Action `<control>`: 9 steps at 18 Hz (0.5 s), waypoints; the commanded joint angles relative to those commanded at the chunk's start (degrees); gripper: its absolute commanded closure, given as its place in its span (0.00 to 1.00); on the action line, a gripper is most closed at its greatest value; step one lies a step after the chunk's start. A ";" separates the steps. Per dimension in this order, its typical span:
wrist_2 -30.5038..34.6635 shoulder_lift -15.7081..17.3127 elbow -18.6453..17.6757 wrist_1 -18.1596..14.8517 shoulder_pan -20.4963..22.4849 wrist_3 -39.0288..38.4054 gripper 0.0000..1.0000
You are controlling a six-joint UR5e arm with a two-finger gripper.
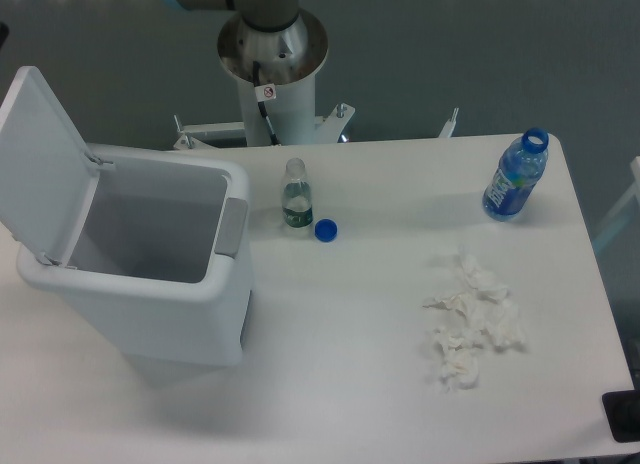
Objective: Close the trash can
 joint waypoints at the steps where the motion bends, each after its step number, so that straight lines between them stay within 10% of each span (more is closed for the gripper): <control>1: 0.09 0.00 0.00 -0.09 0.00 0.00 0.00; 9: 0.88 -0.09 -0.26 0.26 0.26 0.09 0.00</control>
